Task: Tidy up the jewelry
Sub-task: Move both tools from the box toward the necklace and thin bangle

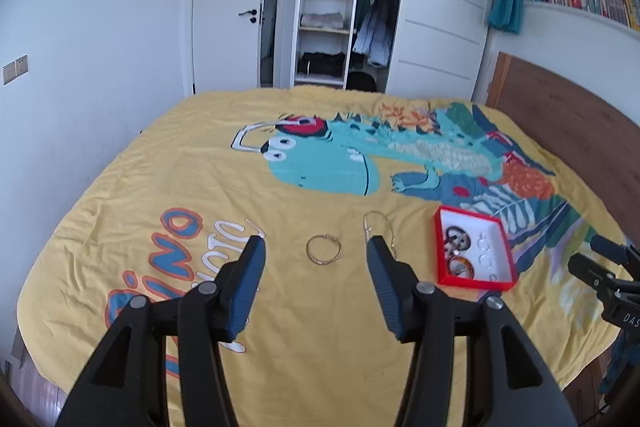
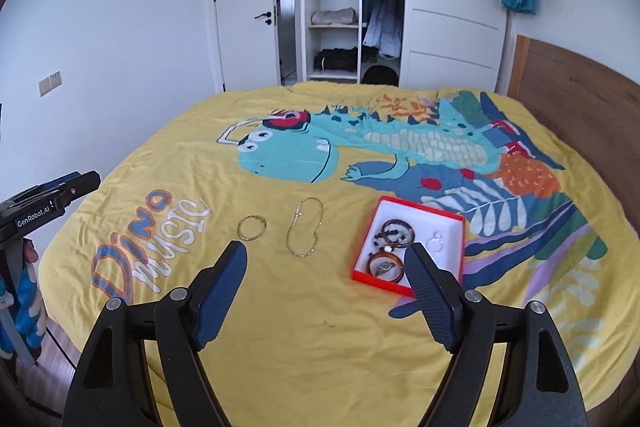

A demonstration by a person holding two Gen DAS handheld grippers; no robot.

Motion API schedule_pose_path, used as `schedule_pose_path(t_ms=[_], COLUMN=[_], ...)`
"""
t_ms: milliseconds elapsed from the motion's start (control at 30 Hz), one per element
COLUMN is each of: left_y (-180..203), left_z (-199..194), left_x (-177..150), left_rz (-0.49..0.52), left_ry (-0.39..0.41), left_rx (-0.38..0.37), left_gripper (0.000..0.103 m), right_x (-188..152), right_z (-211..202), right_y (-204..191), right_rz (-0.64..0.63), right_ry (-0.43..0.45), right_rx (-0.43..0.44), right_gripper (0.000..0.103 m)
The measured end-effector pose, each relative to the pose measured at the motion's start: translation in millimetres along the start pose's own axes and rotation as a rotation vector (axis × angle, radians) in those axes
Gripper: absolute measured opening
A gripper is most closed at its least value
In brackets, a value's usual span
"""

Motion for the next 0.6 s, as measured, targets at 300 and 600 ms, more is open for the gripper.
schedule_pose_path(t_ms=[300,600], left_y=[-10,-34], left_z=[83,170], left_x=[-48,-88], left_rz=[0.016,0.003], left_ry=[-0.105,-0.207], left_rx=[0.029,0.075], left_gripper=[0.051,0.051], right_x=[-32,-51], right_z=[84,182], right_y=[-2,-33], right_rz=[0.014,-0.008], right_ry=[-0.094,-0.194], right_rx=[0.040,0.125], right_gripper=[0.084,0.088])
Point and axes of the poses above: each gripper's, at about its wrist camera, not at the fingertips, and z roughly the way its jaws point, y to its right, x to its top, the point moved 10 cm from there along z, roughly the way its jaws point, and after that the axes turned 8 degrees about y, right-handed, at the moved point
